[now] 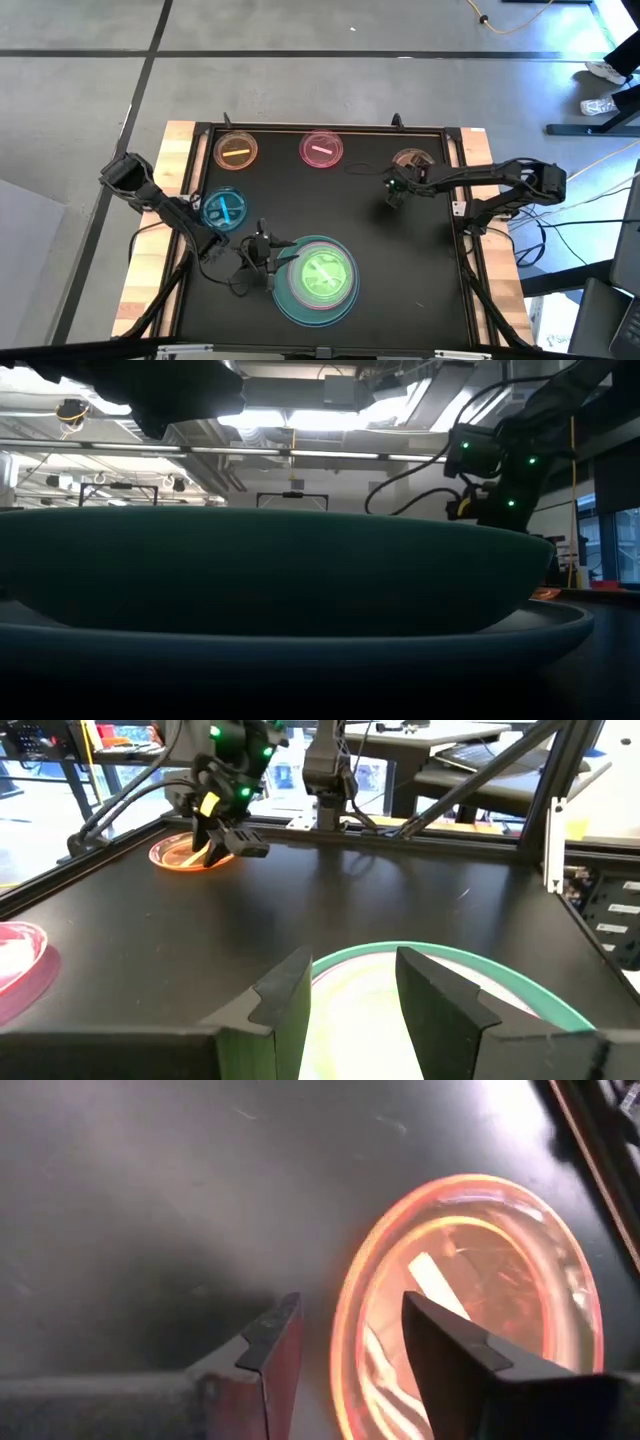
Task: Stack plastic plates
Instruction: Stack the right orange plate on top of the light green plate
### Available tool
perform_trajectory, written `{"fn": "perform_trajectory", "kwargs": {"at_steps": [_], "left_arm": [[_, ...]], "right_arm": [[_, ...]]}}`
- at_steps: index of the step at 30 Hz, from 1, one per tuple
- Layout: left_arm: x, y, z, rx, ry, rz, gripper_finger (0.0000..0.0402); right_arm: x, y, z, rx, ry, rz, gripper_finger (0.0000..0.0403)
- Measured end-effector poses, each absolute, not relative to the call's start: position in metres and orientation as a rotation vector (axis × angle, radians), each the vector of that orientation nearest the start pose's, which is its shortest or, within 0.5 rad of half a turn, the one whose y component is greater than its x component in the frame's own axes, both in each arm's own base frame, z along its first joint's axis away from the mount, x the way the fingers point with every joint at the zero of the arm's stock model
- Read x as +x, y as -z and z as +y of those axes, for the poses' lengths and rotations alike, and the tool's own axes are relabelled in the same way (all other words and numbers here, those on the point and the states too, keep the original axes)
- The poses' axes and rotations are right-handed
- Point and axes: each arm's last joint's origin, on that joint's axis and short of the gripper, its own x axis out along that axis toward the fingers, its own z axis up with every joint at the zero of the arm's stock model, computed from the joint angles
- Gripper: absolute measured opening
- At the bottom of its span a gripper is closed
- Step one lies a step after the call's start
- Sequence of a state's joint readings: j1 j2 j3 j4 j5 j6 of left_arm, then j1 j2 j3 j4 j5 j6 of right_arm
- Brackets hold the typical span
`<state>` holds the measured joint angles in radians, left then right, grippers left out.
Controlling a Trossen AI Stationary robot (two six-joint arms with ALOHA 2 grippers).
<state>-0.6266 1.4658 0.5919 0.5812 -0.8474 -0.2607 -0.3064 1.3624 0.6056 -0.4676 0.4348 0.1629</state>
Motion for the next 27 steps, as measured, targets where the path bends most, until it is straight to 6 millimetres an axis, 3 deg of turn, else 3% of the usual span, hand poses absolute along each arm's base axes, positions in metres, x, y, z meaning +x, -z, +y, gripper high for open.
{"fn": "perform_trajectory", "kwargs": {"at_steps": [7, 16, 27], "left_arm": [[0.238, -0.190, -0.146, -0.074, -0.249, 0.195, 0.0141], [0.238, -0.190, -0.146, -0.075, -0.250, 0.195, 0.0141], [0.238, -0.190, -0.146, -0.075, -0.250, 0.195, 0.0141]], "right_arm": [[0.206, -0.142, -0.085, 0.097, 0.727, 1.190, 0.0165], [0.210, -0.128, -0.088, 0.031, 0.778, 1.244, 0.0161], [0.211, -0.123, -0.089, 0.013, 0.769, 1.270, 0.0060]]}}
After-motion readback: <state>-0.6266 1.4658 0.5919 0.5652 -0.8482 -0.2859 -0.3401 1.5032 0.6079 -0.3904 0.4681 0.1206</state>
